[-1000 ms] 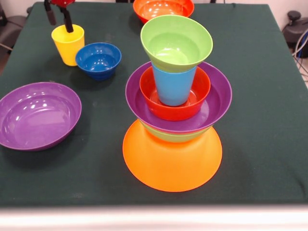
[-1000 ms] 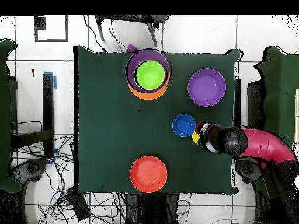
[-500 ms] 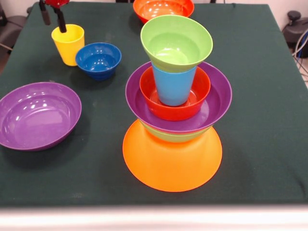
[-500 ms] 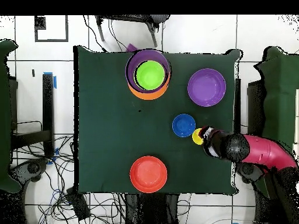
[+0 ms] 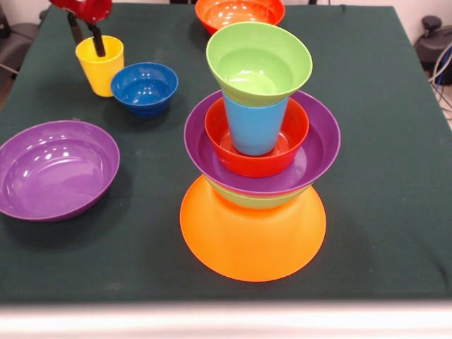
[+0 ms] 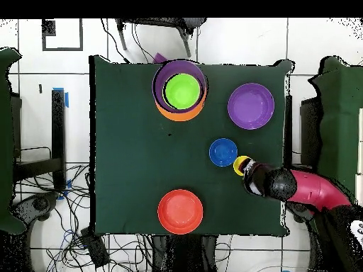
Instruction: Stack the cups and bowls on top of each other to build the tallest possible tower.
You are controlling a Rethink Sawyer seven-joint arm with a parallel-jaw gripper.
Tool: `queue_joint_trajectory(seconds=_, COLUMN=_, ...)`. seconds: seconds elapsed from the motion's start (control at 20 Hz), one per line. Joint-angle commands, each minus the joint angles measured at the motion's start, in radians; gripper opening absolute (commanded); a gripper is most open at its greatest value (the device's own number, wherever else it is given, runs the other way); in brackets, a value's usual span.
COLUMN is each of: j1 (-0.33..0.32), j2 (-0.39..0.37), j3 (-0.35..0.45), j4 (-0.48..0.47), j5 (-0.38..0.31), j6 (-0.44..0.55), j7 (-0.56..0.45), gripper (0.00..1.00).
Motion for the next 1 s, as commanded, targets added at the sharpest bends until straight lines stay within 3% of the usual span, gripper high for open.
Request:
queue_joint_trajectory(seconds=0.05, j1=0.072, j2=0.099, j3=-0.053, j4=0.021, j5=-0.088, j6=-0.086, j7=0.011, gripper=1.0)
queue_joint_trajectory(seconds=0.7, j1=0.083, j2=0.126, j3=-0.08, j4=-0.002, j5=-0.087, j6=-0.126, j7=-0.052, gripper=1.0)
queue_joint_trajectory(seconds=0.75, j1=0.083, j2=0.125, j3=-0.078, j4=-0.002, j5=-0.092, j6=-0.131, j7=-0.062, gripper=0.0)
queue_joint_trajectory(seconds=1.0, j1=0.069, j2=0.12, j3=-0.05, j4=0.003, j5=-0.08, j6=-0.142, j7=-0.074, gripper=0.0)
